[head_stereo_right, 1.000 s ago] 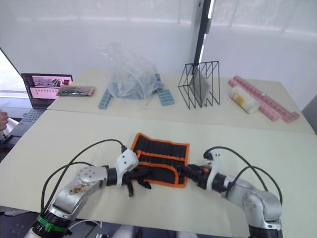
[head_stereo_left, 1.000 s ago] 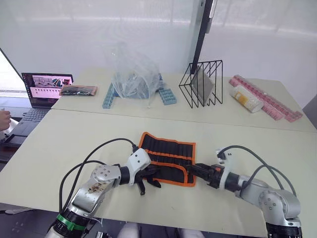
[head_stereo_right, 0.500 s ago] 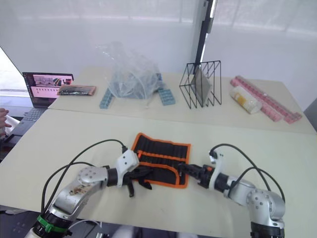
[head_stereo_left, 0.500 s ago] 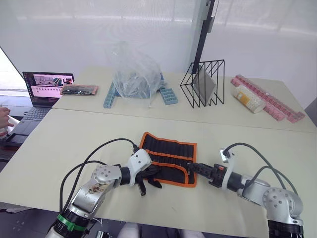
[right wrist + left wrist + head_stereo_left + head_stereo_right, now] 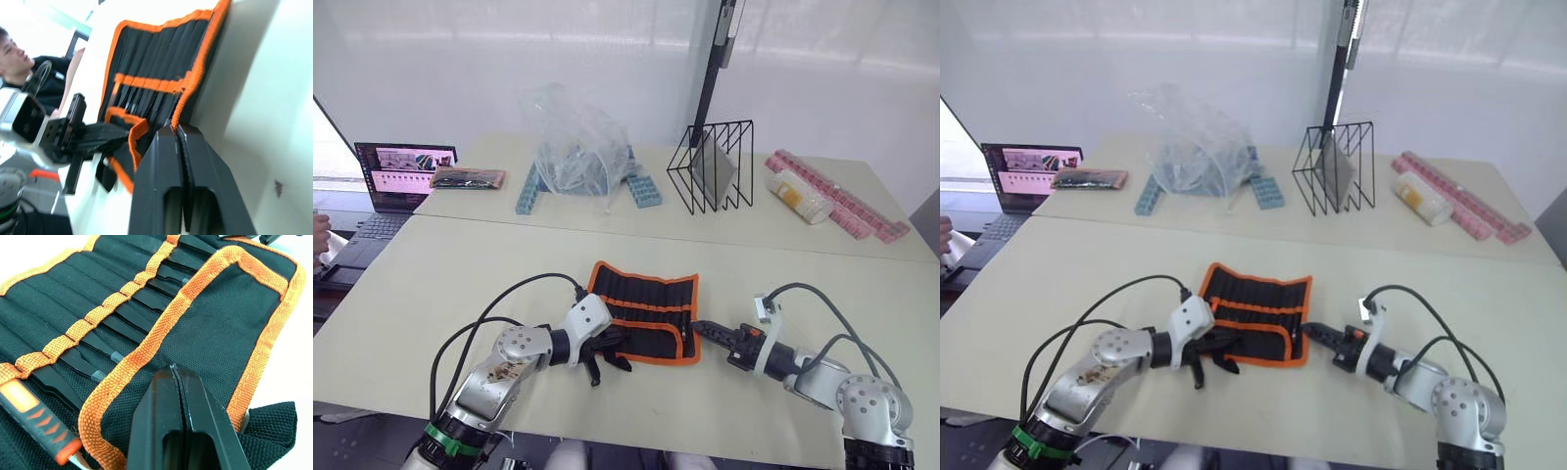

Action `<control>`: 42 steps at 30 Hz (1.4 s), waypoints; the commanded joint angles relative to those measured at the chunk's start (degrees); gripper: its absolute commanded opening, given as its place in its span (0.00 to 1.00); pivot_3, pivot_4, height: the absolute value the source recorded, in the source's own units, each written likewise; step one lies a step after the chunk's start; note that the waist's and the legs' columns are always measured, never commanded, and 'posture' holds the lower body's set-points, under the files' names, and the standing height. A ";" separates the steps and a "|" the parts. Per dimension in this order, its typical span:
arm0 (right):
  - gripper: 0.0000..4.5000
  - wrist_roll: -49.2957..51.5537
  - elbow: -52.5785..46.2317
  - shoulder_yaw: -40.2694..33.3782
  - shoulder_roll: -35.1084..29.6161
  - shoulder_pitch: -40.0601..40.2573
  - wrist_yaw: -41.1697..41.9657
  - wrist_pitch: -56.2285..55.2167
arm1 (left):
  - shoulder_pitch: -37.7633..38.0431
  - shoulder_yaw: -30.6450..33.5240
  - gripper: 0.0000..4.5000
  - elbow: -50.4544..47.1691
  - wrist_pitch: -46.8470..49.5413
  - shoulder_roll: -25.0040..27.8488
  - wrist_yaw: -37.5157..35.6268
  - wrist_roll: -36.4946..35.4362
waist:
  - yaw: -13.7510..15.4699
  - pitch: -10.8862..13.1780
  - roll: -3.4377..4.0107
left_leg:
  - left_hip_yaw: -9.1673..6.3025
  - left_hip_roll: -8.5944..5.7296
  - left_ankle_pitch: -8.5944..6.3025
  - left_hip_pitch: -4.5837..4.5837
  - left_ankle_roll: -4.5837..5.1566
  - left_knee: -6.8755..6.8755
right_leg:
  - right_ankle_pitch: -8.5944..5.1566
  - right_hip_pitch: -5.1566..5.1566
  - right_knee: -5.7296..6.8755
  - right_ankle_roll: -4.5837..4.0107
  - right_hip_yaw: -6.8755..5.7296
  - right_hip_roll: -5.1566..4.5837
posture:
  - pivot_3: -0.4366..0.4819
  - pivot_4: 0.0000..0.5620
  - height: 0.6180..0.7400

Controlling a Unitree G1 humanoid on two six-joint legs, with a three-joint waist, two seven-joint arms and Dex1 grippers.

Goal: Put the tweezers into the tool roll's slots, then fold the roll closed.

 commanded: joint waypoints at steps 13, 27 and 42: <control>0.01 10.41 -4.79 0.75 1.72 -4.27 -6.91 3.31 | 0.94 -1.35 0.00 1.02 0.78 0.71 -0.72 0.69 | 0.00 0.14 0.35 | 0.02 -0.01 0.00 -0.15 0.00 -0.06 | 0.05 -0.17 -0.03 -0.07 0.07 -0.03 | 0.48 0.27 0.84; 0.01 6.95 -6.26 13.71 7.86 -10.39 -22.45 3.13 | 1.27 -0.97 0.00 0.46 1.02 1.01 -0.85 0.67 | 0.16 0.13 0.36 | 0.01 -0.08 0.03 -0.94 0.03 -0.09 | 0.20 -1.09 0.17 -0.32 0.04 -0.05 | 0.48 0.27 0.84; 0.26 -6.92 -0.50 20.81 4.86 -7.60 -15.61 -3.61 | 3.13 0.38 0.00 -2.07 2.07 2.68 -0.17 0.18 | -0.48 0.02 0.30 | 0.02 -0.03 0.04 -0.65 0.04 -0.09 | 0.20 -0.88 0.19 -0.32 0.04 0.02 | 0.48 0.27 0.84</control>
